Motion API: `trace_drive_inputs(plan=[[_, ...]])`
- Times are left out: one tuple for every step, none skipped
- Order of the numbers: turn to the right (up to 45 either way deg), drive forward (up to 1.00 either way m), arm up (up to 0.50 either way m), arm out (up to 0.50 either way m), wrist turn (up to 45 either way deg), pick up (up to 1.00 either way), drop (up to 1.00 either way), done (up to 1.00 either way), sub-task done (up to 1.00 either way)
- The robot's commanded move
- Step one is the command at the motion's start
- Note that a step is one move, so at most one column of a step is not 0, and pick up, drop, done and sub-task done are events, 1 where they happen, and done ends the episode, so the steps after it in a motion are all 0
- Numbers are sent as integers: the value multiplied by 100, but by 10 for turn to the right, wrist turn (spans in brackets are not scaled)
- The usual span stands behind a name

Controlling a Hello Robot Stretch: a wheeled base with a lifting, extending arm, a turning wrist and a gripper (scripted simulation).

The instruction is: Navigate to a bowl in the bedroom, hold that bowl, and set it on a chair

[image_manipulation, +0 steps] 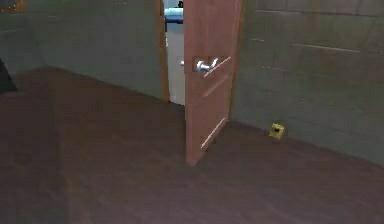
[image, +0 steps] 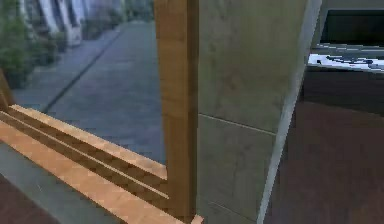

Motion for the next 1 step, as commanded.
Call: trace_drive_inputs(plan=[[450,0,0,0,0,0,0,0,0]])
